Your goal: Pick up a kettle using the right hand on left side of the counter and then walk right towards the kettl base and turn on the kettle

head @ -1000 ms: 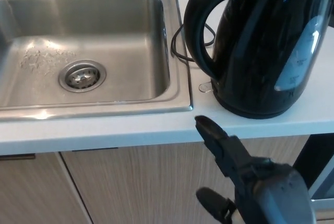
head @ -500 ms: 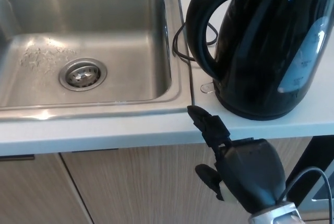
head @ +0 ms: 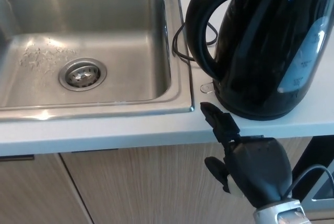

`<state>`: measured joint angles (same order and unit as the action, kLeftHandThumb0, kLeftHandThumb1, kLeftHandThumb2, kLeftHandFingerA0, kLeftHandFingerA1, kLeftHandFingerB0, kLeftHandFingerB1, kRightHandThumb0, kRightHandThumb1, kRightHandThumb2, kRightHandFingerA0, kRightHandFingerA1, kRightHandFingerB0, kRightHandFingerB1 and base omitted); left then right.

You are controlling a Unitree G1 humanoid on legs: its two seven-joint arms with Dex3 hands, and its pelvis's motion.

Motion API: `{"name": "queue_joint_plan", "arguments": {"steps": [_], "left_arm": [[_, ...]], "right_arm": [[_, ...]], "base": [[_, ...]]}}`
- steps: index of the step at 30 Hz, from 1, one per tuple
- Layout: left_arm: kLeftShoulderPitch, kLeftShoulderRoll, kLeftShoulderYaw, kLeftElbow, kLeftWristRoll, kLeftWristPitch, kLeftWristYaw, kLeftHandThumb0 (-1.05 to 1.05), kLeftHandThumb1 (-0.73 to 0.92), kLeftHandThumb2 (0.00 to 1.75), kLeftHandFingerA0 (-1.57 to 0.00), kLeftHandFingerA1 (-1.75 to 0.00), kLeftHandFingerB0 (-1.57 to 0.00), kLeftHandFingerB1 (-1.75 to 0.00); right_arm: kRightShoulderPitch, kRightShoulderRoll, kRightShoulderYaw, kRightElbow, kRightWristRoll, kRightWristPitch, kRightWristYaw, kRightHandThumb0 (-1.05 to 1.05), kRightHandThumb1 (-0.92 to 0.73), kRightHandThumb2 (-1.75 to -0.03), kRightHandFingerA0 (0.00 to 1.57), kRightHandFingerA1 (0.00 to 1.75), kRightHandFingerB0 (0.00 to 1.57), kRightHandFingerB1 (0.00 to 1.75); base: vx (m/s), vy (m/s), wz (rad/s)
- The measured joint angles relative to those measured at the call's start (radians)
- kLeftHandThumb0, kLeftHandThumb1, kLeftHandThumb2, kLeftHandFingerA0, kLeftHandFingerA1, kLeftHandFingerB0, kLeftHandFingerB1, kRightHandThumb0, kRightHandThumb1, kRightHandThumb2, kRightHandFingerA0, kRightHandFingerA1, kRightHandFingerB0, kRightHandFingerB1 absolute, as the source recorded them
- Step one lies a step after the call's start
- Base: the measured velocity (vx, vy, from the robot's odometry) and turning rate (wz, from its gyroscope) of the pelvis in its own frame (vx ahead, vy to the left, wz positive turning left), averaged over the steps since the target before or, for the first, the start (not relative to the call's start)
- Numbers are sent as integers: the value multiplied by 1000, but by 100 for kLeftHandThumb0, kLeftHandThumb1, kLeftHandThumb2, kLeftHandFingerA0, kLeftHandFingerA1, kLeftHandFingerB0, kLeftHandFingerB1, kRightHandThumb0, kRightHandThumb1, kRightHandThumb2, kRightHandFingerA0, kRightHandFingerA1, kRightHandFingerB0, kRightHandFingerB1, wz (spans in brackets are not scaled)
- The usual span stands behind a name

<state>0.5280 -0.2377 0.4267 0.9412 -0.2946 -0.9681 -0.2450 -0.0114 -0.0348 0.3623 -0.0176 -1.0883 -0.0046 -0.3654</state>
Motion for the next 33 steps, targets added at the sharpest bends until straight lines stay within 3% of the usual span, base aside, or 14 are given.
{"name": "queue_joint_plan", "arguments": {"steps": [9,10,13,14,21,22,33], "left_arm": [[14,1,-9,-8,2,0,3,-13,50,112,-111,-106,-100,-96],[16,2,-10,-10,5,0,7,-11,50,113,-111,-106,-100,-97],[23,1,-16,-20,11,0,16,-11,50,113,-111,-106,-100,-97],[27,2,-18,-24,13,0,21,-11,49,114,-112,-106,-99,-96],[41,4,-27,-28,34,0,55,-8,48,114,-111,-108,-100,-98],[44,4,-30,-34,40,0,63,-11,48,113,-112,-108,-100,-98],[56,6,-45,-46,51,0,89,-14,47,113,-112,-108,-101,-97]], "right_arm": [[13,-18,45,-174,20,0,20,-33,-61,-83,123,163,9,33],[13,-21,49,-203,22,0,27,-23,-69,-65,99,175,11,31],[11,-28,48,-241,28,1,44,-23,-69,-65,99,175,11,31],[11,-32,46,-250,30,2,51,-23,-49,-98,119,133,0,45],[-31,-61,-7,-193,42,15,71,-24,-49,-97,112,130,0,45],[-38,-64,-13,-180,44,16,71,-24,-68,-65,88,175,13,31],[-89,-86,-25,-89,73,26,78,-24,-69,-63,85,175,14,32]], "base": [[0,0,0],[0,0,0],[0,0,0],[0,0,0],[0,0,0],[0,0,0],[0,0,0]]}}
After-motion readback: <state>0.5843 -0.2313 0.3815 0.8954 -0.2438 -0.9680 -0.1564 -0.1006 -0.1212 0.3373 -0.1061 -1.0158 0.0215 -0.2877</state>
